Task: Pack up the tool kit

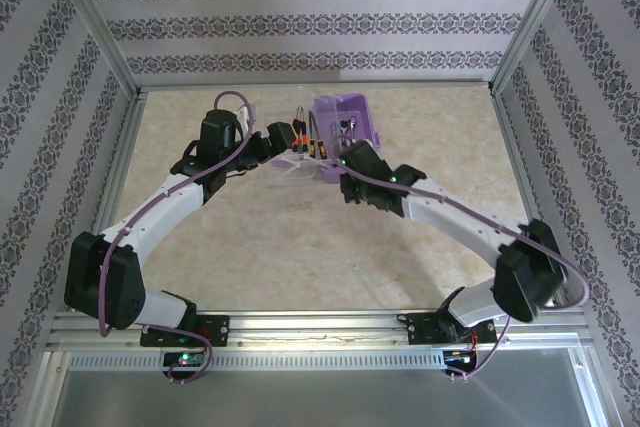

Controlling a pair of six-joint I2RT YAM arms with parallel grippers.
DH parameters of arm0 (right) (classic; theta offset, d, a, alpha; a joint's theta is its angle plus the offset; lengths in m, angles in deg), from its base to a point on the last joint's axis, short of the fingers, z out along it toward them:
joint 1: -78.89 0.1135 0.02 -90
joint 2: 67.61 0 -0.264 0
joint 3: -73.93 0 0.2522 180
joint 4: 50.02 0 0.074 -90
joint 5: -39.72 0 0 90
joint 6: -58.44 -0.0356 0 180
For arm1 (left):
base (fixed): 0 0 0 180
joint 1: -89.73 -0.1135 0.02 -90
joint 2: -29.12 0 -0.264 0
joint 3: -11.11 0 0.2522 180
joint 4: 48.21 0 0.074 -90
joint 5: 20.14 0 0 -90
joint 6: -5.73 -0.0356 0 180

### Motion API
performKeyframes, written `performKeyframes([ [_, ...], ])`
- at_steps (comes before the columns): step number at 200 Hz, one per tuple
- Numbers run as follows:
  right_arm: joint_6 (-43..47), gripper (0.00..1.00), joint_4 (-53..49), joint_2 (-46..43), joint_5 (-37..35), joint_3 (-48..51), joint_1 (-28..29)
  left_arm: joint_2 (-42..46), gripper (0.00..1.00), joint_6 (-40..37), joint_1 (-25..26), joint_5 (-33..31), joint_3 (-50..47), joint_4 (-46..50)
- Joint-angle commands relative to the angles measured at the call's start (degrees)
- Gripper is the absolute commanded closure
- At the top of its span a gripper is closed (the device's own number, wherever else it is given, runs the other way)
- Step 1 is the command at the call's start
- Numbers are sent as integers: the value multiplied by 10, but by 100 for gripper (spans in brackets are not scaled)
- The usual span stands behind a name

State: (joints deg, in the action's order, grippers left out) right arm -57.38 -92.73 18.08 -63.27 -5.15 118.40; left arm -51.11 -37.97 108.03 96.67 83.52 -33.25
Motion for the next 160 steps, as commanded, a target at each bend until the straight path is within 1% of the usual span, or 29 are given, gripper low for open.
performKeyframes([
  [1,57,82,18,67,29,-79,-29,21,0,-30,-2,-32,20,31],
  [24,71,82,14,142,65,-167,-58,29,0,-32,-10,-48,17,34],
  [49,90,82,-10,223,99,-261,-79,31,0,-26,-21,-50,16,34],
  [88,91,81,-36,308,126,-366,-91,37,0,-21,-31,-53,13,32],
  [121,87,81,-48,340,123,-395,-97,38,0,-19,-35,-50,13,31],
  [160,82,81,-51,355,130,-393,-101,38,0,-16,-37,-47,12,30],
])
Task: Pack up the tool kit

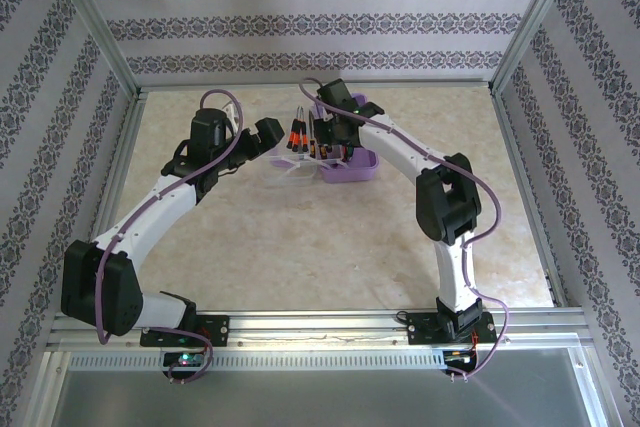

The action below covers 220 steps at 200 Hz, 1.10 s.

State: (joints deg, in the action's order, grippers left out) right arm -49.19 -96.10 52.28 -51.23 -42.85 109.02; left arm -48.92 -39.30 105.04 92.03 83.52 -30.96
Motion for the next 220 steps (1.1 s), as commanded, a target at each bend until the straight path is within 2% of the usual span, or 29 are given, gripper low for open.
performKeyframes([
  [1,0,80,-17,13,10,-16,-8,15,0,-3,-7,-1,13,7],
  [161,-33,76,-15,38,31,-14,-23,6,0,0,-10,4,14,6],
  [220,-37,71,-20,37,38,-21,-23,6,0,0,-9,6,13,6],
])
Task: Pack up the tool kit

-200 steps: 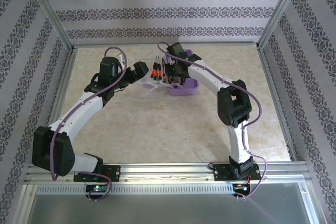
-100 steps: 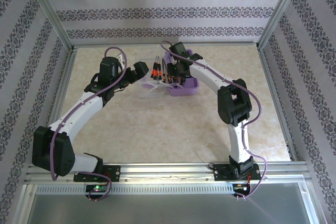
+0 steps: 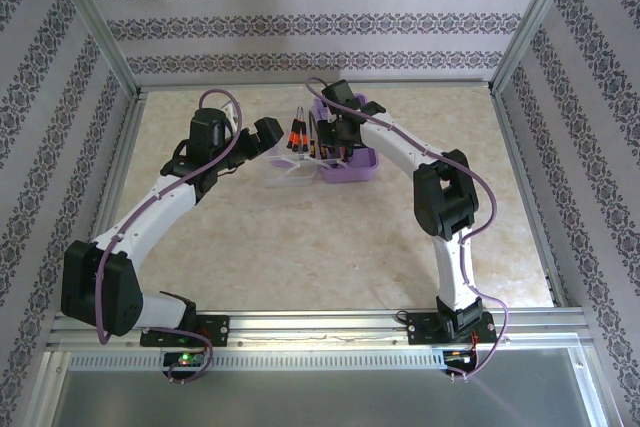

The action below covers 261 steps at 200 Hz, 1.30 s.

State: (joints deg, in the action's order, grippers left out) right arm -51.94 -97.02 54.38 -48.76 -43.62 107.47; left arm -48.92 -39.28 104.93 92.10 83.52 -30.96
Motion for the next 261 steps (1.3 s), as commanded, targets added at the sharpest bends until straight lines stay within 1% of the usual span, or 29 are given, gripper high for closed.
performKeyframes([
  [1,-9,71,-10,16,13,-14,-7,6,0,-1,-8,5,13,6],
  [49,-11,70,-13,-3,15,-15,-6,7,0,-2,-8,5,14,7],
  [82,-10,68,-2,-55,18,2,-7,8,0,-5,-9,-7,16,16],
  [109,-13,62,33,-122,13,57,-18,8,0,-17,-15,-31,18,30],
  [132,-21,59,63,-179,17,132,-44,2,0,-20,-35,-25,15,22],
  [150,-36,59,104,-228,27,211,-78,-12,7,-13,-59,-9,21,27],
  [165,-46,59,146,-260,55,281,-106,-29,16,-12,-79,5,27,28],
  [194,-56,59,201,-289,103,378,-153,-65,22,-24,-101,5,34,39],
  [207,-81,60,242,-296,122,417,-166,-83,26,-41,-104,4,43,49],
  [217,-92,60,274,-296,144,438,-170,-97,28,-56,-105,1,53,64],
  [235,-101,60,307,-289,153,463,-171,-126,35,-84,-106,0,72,91],
  [261,-115,61,345,-279,168,469,-171,-177,42,-117,-105,11,112,135],
])
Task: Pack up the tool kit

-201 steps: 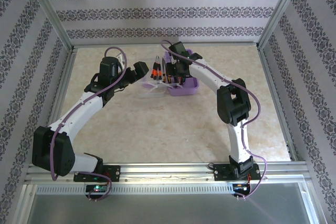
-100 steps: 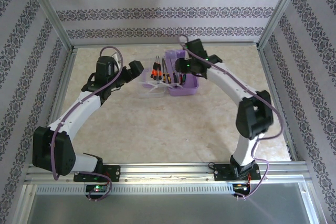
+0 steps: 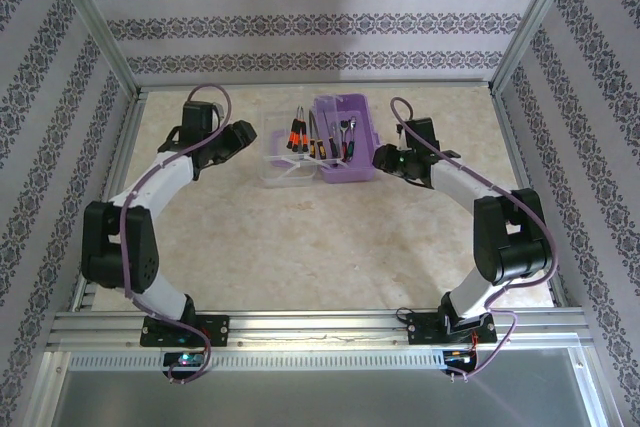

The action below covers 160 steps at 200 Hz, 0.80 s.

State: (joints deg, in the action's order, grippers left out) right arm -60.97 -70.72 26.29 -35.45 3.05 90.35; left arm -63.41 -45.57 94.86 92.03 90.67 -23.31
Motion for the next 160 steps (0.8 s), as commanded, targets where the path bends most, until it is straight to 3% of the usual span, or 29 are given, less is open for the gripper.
performKeyframes([
  [1,-26,61,82,2,34,2,0,-35,42,-56,-5,12,42,60],
  [80,-21,65,35,87,11,-81,-1,-186,51,-139,-5,48,194,168],
  [123,-16,67,31,85,17,-81,-7,-213,54,-154,-5,58,210,179],
  [160,-20,69,35,78,28,-74,-24,-183,53,-158,-14,54,186,161],
])
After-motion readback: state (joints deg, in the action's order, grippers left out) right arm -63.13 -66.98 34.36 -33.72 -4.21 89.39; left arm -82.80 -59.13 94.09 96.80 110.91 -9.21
